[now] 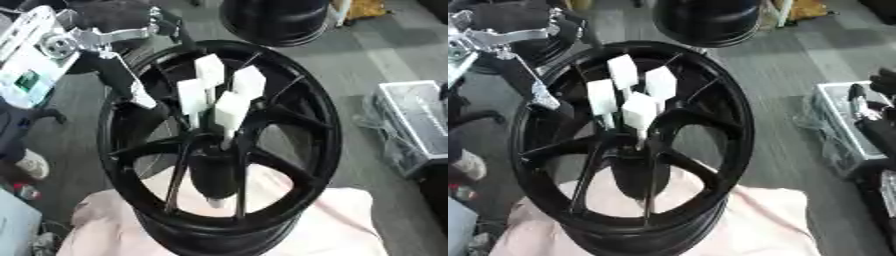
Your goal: Pull the pin out of the wheel hub.
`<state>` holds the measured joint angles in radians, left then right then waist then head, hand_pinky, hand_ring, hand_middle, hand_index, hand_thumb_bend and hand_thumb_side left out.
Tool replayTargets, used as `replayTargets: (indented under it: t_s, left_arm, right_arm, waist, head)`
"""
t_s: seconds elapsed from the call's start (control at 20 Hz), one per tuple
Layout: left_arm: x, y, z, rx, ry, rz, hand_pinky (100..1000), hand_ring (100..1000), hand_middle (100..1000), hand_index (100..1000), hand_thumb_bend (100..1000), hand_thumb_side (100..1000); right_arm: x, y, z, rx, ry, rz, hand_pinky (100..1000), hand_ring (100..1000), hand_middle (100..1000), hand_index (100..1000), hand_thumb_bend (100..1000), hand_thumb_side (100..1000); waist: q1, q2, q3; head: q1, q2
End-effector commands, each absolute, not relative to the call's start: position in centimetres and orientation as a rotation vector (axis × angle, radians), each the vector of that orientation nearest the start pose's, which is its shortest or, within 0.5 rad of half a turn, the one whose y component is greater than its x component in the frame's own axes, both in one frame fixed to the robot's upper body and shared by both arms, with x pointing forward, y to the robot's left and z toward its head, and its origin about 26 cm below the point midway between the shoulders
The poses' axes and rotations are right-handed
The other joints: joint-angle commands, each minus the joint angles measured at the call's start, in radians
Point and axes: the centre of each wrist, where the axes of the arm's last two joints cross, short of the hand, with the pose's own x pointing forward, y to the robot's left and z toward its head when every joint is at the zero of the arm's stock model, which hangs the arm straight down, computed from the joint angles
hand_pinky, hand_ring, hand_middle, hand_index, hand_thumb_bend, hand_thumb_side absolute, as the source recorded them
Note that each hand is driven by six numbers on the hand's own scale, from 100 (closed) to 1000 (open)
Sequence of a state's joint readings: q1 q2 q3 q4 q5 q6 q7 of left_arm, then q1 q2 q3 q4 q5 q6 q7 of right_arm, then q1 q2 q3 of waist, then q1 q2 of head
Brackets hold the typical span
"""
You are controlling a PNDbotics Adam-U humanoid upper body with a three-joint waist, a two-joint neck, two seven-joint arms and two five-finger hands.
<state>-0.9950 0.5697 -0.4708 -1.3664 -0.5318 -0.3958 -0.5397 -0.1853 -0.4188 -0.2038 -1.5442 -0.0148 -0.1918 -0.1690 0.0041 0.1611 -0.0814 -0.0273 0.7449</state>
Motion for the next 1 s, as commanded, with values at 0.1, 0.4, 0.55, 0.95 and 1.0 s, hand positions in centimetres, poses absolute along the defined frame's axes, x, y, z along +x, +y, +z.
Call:
replayTargets:
  t_s: [0.1, 0.4, 0.55, 0.95, 1.0]
  left_arm:
    - [42.7, 19.2, 28.6, -0.714, 2.182, 2.570, 772, 757, 747, 852, 743, 441]
    - [42.5, 18.2, 28.8, -0.698, 2.195, 2.546, 782, 773, 780, 873, 743, 448]
    - [42.8, 18.0, 28.4, -0.676, 2.197, 2.561, 788, 782, 804, 879, 737, 447]
    - [43.5, 17.4, 27.6, -0.655, 2.157, 2.603, 758, 746, 777, 859, 722, 449]
    - [43.5, 17.3, 27.6, -0.652, 2.148, 2.606, 758, 746, 777, 859, 722, 449]
  right_arm:
    - [31.8, -38.8, 10.0, -0.564, -1.983, 0.061, 708, 859, 769, 857, 267, 382]
    - [31.9, -38.7, 9.9, -0.555, -1.984, 0.065, 709, 859, 769, 857, 265, 383]
    - [31.9, -38.6, 9.9, -0.550, -1.984, 0.065, 709, 859, 769, 857, 263, 384]
    - [32.0, -38.4, 9.8, -0.536, -1.982, 0.069, 710, 860, 770, 858, 258, 386]
    - [32.0, -38.4, 9.8, -0.536, -1.983, 0.068, 710, 860, 770, 858, 258, 386]
  waist:
    - [-0.004, -0.013, -0.003]
    - [-0.005, -0.012, -0.006]
    - [-0.006, -0.012, -0.010]
    - [-0.010, -0.009, -0.019]
    - [-0.010, -0.009, -0.020]
  head:
    - [-0.002, -0.005]
    - [-0.005, -0.009]
    - [-0.004, -0.008]
    - [-0.001, -0.009]
    - [-0.001, -0.009]
